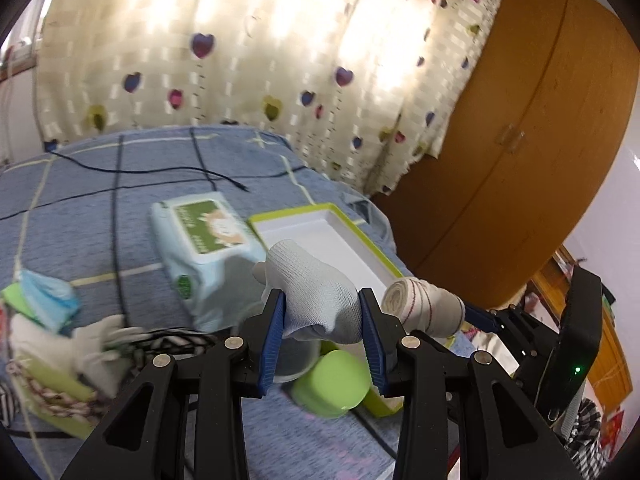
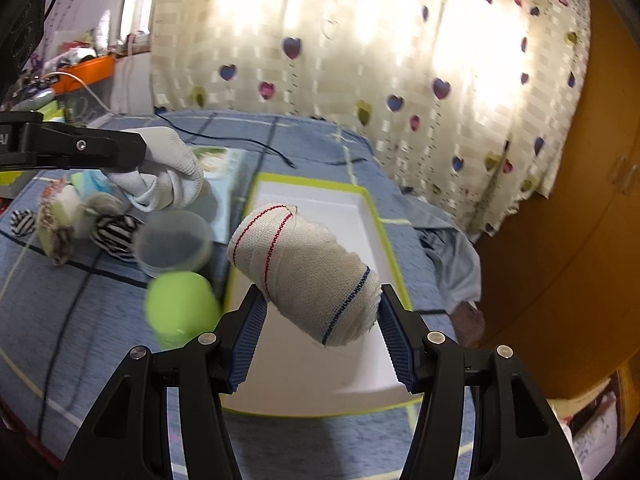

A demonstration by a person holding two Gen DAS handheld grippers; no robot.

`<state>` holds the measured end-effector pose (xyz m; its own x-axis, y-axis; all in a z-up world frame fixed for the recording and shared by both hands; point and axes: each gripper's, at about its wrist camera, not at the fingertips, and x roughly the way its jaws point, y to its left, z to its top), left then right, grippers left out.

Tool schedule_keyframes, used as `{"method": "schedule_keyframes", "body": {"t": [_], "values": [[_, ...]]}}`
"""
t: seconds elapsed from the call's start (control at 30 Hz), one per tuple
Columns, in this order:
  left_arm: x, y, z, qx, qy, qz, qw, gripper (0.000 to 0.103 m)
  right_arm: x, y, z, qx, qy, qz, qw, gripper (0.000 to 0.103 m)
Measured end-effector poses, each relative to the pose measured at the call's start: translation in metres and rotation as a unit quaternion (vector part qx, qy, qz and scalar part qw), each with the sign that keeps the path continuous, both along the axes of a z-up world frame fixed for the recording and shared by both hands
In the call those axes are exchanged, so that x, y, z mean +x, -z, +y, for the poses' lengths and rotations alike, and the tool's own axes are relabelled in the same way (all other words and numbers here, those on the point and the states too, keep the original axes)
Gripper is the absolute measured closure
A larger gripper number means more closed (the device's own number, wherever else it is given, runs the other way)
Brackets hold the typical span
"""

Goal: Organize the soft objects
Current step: 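Carry the grey sock and white rolled towel over the green-rimmed white box, then lower both items into the box and open both grippers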

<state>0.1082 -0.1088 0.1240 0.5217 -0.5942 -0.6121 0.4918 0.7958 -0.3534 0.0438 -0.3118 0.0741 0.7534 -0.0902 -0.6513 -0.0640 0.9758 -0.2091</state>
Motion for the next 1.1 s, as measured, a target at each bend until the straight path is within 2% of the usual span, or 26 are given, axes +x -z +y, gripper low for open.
{"method": "schedule_keyframes", "body": {"t": [0.13, 0.53, 0.97, 1.1], "values": [[0.009, 0.011, -0.023, -0.005, 0.027, 0.020, 0.9994, 0.068, 0.002, 0.008, -0.013, -0.003, 0.017, 0.012, 1.000, 0.046], [0.022, 0.044, -0.075, 0.022, 0.076, 0.055, 0.9953, 0.068, 0.012, 0.035, -0.038, -0.032, 0.048, 0.044, 0.997, 0.046], [0.021, 0.055, -0.093, 0.056, 0.088, 0.054, 0.9931, 0.067, 0.023, 0.047, -0.036, -0.074, 0.052, 0.055, 0.994, 0.045], [0.016, 0.054, -0.098, 0.057, 0.098, 0.058, 0.9919, 0.065, 0.022, 0.047, -0.036, -0.074, 0.049, 0.057, 0.994, 0.045]]}}
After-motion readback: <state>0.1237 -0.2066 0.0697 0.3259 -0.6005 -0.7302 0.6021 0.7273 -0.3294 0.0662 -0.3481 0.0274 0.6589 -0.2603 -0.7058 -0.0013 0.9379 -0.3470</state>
